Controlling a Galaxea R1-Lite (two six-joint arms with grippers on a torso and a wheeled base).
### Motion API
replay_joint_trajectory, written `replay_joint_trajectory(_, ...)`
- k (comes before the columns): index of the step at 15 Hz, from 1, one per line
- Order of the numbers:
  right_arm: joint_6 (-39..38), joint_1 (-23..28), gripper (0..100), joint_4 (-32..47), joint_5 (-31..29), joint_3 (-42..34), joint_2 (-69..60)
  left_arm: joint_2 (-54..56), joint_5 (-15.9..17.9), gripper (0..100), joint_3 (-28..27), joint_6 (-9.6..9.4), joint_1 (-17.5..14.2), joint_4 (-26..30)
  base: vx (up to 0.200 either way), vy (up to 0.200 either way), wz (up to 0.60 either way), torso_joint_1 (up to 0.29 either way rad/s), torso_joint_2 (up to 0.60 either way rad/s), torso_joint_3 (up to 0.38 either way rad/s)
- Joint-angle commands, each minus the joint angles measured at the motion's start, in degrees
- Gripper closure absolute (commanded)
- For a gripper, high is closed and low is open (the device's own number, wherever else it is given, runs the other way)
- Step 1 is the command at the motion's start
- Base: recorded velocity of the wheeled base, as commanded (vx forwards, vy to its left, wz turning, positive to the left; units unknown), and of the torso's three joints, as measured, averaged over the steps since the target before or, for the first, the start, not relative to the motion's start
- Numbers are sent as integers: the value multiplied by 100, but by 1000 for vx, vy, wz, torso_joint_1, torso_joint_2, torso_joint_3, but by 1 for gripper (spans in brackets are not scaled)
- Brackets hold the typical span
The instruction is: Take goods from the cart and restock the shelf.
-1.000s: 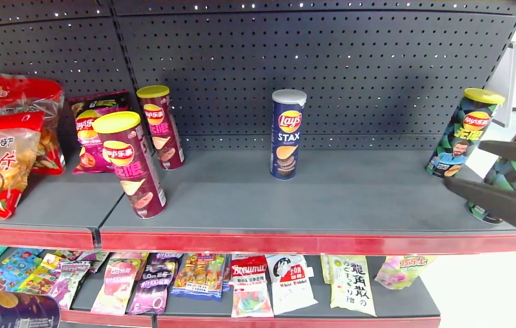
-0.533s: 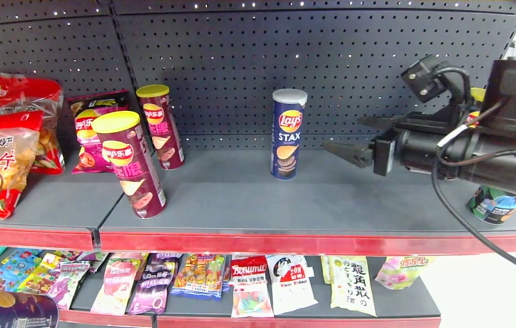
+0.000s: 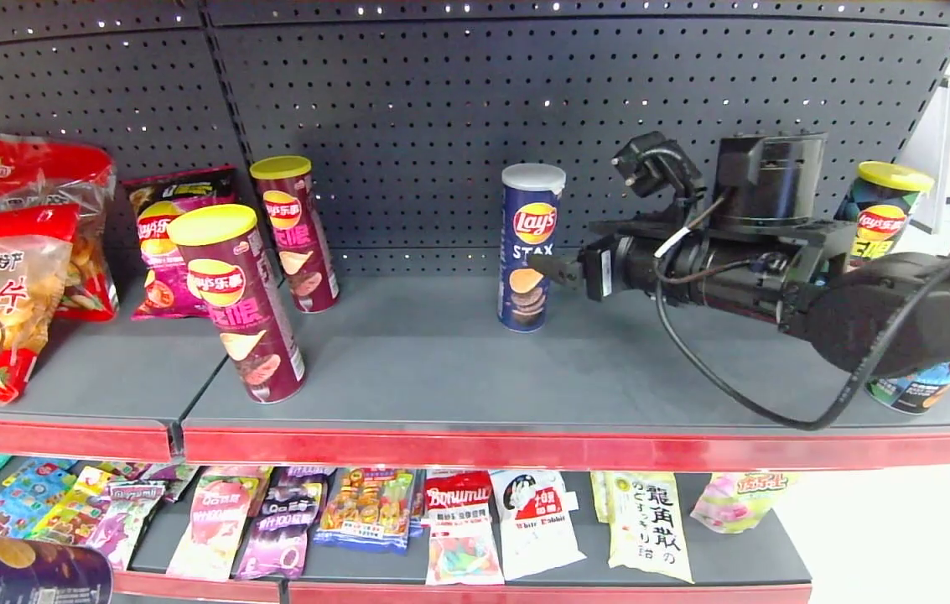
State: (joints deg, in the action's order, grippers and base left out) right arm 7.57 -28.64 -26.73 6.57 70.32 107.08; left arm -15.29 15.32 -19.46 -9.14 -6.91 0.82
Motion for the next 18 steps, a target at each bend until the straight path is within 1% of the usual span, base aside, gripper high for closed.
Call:
replay_joint_trajectory(1,-98,-10,0,2,-86,562,586,-18,-56,100,21,44,-3,6,0,0,0,0,0,0)
replay_joint_trajectory(2,-115,-2,0,2,-174,773,726,-9,-91,100,56,79,-3,6,0,0,0,0,0,0)
replay_joint_trajectory(7,-300,-54,0,2,-218,1160,1122,-27,-91,100,82,79,-3,6,0,0,0,0,0,0)
replay_joint_trajectory(12,-335,-142,0,10,-226,1986,1579,8,-91,100,117,79,-3,33,0,0,0,0,0,0)
replay_joint_trajectory(15,-335,-177,0,10,-341,2118,1737,-1,-91,100,117,88,-3,33,0,0,0,0,0,0)
replay_joint_trajectory(16,-326,-169,100,2,-349,2109,1772,-1,-91,100,126,88,-3,33,0,0,0,0,0,0)
replay_joint_trajectory(18,-344,-169,100,2,-393,2109,1737,8,-91,100,126,88,-3,41,0,0,0,0,0,0)
